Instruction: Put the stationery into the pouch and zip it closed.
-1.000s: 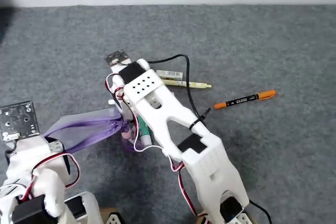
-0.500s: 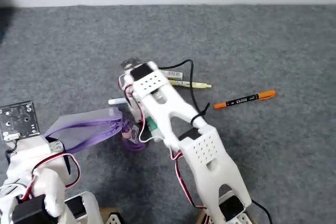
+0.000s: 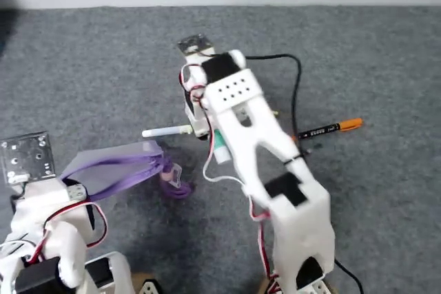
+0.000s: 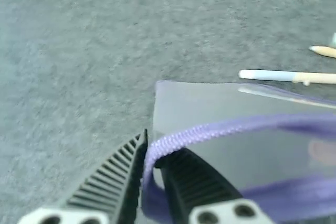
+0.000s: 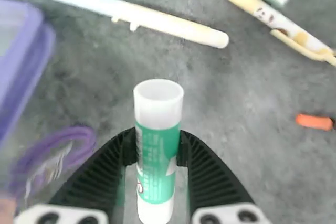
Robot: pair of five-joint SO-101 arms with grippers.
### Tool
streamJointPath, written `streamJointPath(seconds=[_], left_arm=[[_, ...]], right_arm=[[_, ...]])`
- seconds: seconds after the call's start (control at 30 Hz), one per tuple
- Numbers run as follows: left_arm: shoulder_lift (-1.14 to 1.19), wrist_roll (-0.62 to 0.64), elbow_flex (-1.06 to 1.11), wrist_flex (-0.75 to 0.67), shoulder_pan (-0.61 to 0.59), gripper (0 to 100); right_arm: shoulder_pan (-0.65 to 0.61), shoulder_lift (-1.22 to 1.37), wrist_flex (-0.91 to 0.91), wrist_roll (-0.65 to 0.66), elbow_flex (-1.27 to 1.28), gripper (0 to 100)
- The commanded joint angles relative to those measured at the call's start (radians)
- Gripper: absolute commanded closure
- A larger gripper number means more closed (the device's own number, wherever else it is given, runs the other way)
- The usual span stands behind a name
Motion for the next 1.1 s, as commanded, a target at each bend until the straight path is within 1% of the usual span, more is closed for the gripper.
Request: streamJointPath(seconds=[0.0, 0.1, 0.17, 0.27, 0.37, 0.47, 0.57, 0.63, 0.73, 0.8, 0.9, 1.07], left_arm=[[0.106, 0.057, -0.076, 0.037, 0.058, 99], [0.229, 0.077, -0.153, 0.048, 0.068, 99], [0.298, 0.114, -0.217, 0.048, 0.084, 99], [0.374, 0.175, -0.274, 0.048, 0.155, 99], [0.419, 0.239, -0.286, 0.046, 0.247, 99], [0.448, 0.273, -0.288, 0.041, 0.307, 99], [0.468, 0.279, -0.288, 0.009, 0.307, 99], [0.483, 0.281, -0.286, -0.009, 0.308, 99], [0.511, 0.281, -0.286, -0.026, 0.308, 99], [0.528, 0.281, -0.288, -0.029, 0.308, 99], [0.535, 0.281, -0.288, -0.031, 0.308, 99], [0.535, 0.281, -0.286, -0.032, 0.307, 99]], right_arm=[[0.021, -0.229, 0.044, 0.014, 0.12, 99.0], [0.019, -0.371, 0.044, 0.014, 0.221, 99.0], [0.013, -0.467, 0.042, 0.014, 0.255, 99.0], [0.013, -0.599, 0.042, 0.014, 0.264, 99.0], [0.015, -0.717, 0.038, 0.012, 0.264, 99.0], [-0.027, -0.826, -0.031, 0.012, 0.264, 99.0], [-0.117, -0.914, -0.177, 0.008, 0.269, 99.0], [-0.185, -0.947, -0.285, -0.028, 0.296, 99.0], [-0.278, -0.984, -0.412, -0.089, 0.384, 99.0], [-0.32, -1.004, -0.486, -0.092, 0.466, 99.0], [-0.343, -1.044, -0.648, -0.091, 0.612, 99.0], [-0.344, -1.107, -1.0, -0.086, 0.841, 99.1]])
